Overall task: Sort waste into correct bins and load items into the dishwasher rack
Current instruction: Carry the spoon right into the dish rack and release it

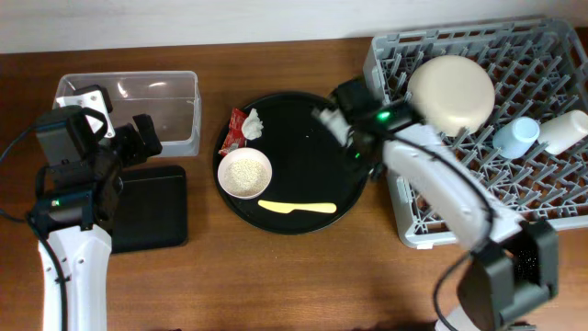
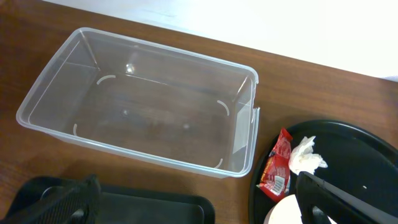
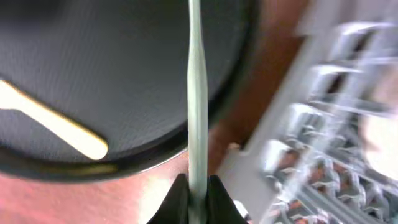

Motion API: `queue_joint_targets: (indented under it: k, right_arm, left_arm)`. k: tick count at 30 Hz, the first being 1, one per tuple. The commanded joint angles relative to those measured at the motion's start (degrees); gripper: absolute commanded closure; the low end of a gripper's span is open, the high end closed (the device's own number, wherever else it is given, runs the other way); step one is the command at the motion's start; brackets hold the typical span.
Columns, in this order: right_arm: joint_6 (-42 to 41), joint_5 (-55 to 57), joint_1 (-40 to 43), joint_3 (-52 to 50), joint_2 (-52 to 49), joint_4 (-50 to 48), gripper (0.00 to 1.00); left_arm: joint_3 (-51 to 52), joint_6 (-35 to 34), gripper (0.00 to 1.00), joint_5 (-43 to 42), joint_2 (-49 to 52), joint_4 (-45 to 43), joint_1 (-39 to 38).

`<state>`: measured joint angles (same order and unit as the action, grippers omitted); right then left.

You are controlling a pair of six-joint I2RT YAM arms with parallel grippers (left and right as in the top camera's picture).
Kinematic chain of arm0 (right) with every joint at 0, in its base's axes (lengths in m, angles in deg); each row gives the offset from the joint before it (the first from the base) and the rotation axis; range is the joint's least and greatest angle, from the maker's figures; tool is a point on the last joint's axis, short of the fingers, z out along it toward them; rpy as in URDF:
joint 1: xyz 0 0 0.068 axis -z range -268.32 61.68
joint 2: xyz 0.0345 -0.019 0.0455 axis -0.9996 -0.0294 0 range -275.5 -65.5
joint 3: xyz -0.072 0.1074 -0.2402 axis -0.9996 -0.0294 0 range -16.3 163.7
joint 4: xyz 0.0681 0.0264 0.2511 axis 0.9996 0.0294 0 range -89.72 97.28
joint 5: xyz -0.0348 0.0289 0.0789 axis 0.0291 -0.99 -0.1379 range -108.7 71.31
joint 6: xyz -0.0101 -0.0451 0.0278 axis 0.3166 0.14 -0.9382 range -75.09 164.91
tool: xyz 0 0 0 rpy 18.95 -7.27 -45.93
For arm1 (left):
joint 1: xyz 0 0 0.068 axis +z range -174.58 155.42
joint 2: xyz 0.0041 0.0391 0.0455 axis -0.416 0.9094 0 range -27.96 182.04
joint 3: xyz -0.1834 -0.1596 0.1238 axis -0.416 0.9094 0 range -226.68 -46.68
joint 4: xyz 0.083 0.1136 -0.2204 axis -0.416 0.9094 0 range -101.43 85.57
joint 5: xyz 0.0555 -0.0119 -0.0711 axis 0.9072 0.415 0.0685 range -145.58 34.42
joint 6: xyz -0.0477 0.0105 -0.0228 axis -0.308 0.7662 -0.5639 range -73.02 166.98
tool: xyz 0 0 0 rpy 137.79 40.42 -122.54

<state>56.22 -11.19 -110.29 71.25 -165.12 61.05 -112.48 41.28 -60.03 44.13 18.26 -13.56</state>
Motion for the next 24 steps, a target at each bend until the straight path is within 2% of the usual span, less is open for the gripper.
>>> queue_joint_targets:
  k: [1, 7, 10, 18, 24]
  right_arm:
    - [-8.7, 0.7, 3.1, 2.9, 3.9, -0.2, 0.92]
    - [-20.0, 0.7, 9.2, 2.9, 3.7, -0.5, 0.91]
    - [-22.4, 0.7, 11.3, 2.9, 3.5, -0.6, 0.91]
    - [-22.1, 1.1, 14.6, 2.0, 1.9, -1.9, 0.92]
    - [-14.0, 1.5, 14.6, 1.1, -2.0, -2.5, 0.91]
  left_arm:
    - [-1.2, -0.7, 0.0, 0.0, -1.0, -0.1, 0.3]
    - [-1.2, -0.7, 0.0, 0.0, -1.0, -0.1, 0.3]
    - [-1.2, -0.7, 0.0, 0.0, -1.0, -0.1, 0.3]
    - [-1.2, -0.7, 0.0, 0.0, -1.0, -0.1, 0.3]
    - [-1.2, -0.7, 0.0, 0.0, -1.0, -0.1, 0.3]
